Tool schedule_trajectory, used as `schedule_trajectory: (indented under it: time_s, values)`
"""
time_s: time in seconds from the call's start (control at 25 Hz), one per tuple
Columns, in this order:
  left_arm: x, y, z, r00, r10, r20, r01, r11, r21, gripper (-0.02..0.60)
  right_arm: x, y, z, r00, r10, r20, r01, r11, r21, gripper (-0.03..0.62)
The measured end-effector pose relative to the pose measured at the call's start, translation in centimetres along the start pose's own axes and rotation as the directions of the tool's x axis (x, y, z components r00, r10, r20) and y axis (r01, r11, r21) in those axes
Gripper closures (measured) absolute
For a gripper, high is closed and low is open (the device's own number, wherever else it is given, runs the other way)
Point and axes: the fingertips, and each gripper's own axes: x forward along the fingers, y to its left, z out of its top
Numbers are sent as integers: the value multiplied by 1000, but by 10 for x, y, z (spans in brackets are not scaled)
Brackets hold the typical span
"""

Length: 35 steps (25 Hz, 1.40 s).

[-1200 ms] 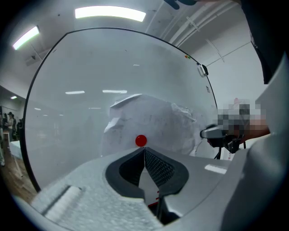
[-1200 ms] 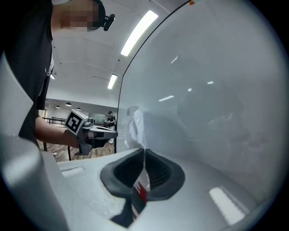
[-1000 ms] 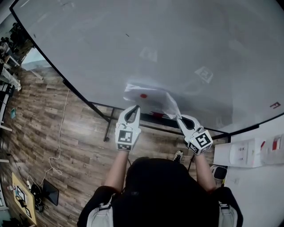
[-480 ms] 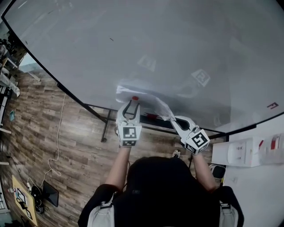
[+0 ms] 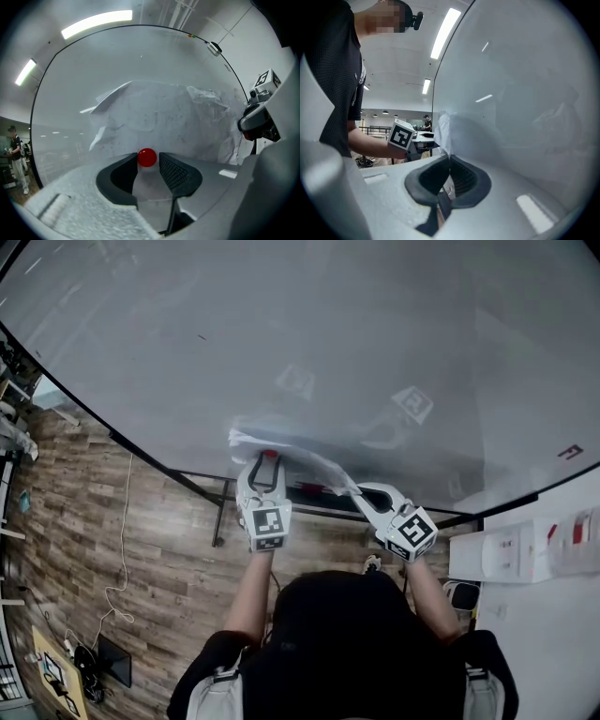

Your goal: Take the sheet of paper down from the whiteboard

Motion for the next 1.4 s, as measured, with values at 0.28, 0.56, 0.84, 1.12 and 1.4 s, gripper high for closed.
schedule_trajectory:
  time_s: [0.28,0.56,0.84,1.12,1.4]
  values:
    - [2,1,1,1000,4,14,-4,999,-32,449,-2,3,-2,1000,3,1,-3,1000,5,589]
    - [2,-1,-1,1000,-11,-3,11,999,-34,449,-4,7,0,999,11,36,-14,998,62,591]
    - [1,-6,0,997,-81,-10,81,996,-22,449,-9,12,4,999,-12,49,7,996,91,591]
    - [-19,-9,-11,992,-120,-23,120,992,-28,449,-13,25,-4,998,-48,31,45,995,94,591]
    - [-61,-7,-28,986,-166,-34,164,985,-49,449,-17,42,-14,994,-106,19,104,990,97,591]
